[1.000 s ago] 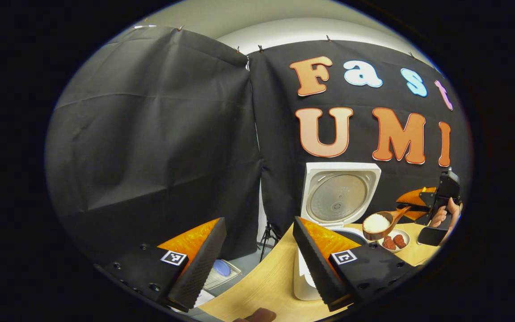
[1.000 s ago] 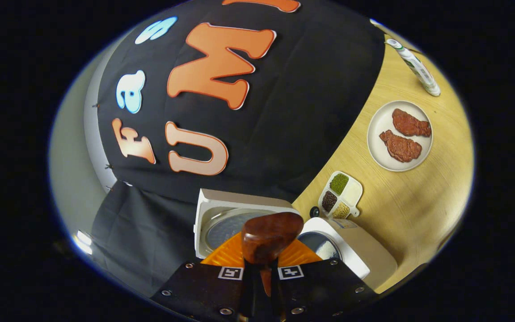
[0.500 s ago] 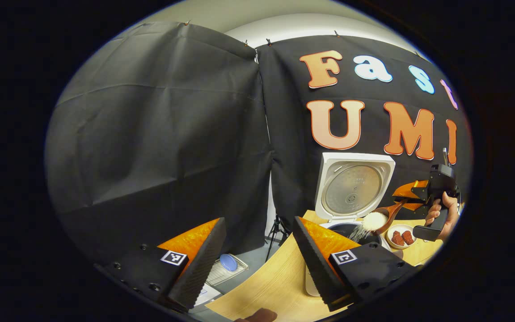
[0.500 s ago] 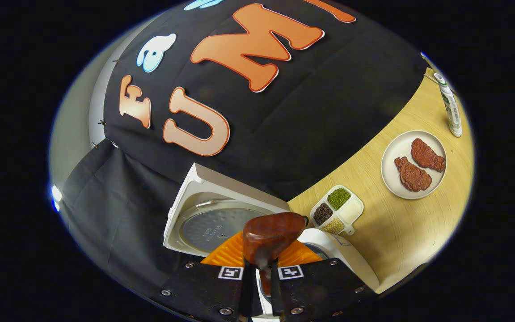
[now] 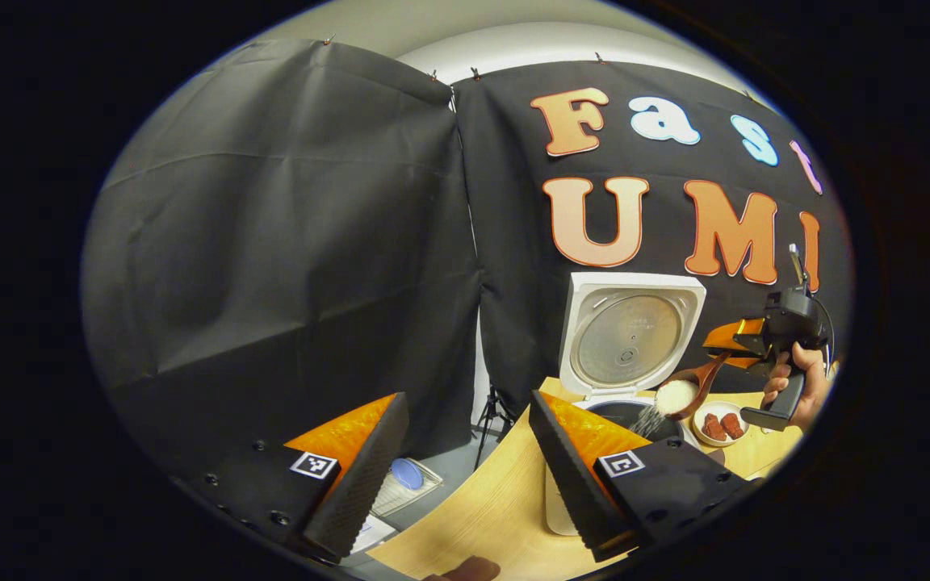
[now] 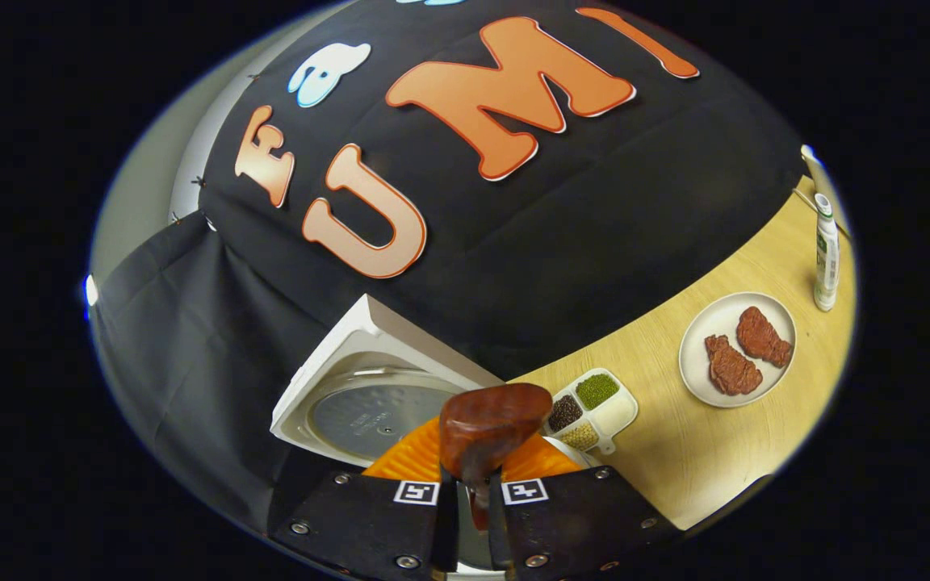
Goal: Close the left gripper, press the button to open the rice cooker; take a wooden spoon from the chopstick holder with the right hand, scoop a spoonful of rice and pour it into the rice cooker, then put the wooden spoon back into the chopstick holder.
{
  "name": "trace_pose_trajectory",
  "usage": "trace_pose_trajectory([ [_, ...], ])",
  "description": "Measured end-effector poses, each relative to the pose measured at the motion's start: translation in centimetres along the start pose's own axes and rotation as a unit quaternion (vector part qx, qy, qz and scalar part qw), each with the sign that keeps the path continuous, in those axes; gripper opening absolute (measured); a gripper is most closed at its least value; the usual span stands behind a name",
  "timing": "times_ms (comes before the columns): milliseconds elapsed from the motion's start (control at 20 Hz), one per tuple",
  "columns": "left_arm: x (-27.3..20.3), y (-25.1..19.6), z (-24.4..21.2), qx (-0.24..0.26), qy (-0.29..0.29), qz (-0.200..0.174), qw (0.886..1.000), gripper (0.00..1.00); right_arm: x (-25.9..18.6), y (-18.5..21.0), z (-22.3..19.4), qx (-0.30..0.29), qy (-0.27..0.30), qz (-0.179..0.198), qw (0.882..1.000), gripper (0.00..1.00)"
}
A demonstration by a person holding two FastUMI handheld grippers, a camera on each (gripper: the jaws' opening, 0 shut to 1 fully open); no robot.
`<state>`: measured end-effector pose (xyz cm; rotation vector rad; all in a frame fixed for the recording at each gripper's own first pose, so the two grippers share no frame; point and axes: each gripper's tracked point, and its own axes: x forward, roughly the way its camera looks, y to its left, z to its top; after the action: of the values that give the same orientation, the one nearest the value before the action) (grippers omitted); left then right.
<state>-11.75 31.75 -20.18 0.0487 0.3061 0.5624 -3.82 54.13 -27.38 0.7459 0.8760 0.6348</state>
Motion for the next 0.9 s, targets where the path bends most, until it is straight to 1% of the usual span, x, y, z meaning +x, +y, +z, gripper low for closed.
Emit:
trace_pose_trajectory([
  [50, 0.0, 0.0, 0.0, 0.001, 0.001, -0.002, 1.000, 0.99, 0.0, 0.3, 0.0, -0.011, -0.002, 0.001, 1.000, 0.14],
  [100, 0.1, -0.1, 0.0, 0.002, 0.002, -0.002, 1.000, 1.00, 0.1, 0.7, 0.0, -0.023, -0.003, 0.002, 1.000, 0.09],
  [150, 0.3, -0.4, -0.3, 0.002, 0.003, -0.004, 1.000, 0.99, 0.2, 1.0, 0.1, -0.035, -0.006, 0.003, 0.999, 0.14],
  [300, 0.6, -0.7, -0.4, 0.003, 0.005, -0.001, 1.000, 1.00, 0.2, 2.0, 0.3, -0.067, -0.009, 0.007, 0.998, 0.14],
  [550, 0.5, 0.0, -0.4, 0.003, 0.002, 0.008, 1.000, 1.00, 0.1, 3.3, 0.7, -0.096, -0.015, 0.017, 0.995, 0.14],
  [750, 0.1, 0.8, -0.6, 0.012, -0.002, 0.020, 1.000, 1.00, -0.3, 4.5, 1.3, -0.133, -0.025, 0.024, 0.990, 0.14],
  [900, -0.2, 0.6, -0.8, 0.009, 0.003, 0.019, 1.000, 1.00, -0.6, 5.3, 1.7, -0.161, -0.033, 0.032, 0.986, 0.14],
])
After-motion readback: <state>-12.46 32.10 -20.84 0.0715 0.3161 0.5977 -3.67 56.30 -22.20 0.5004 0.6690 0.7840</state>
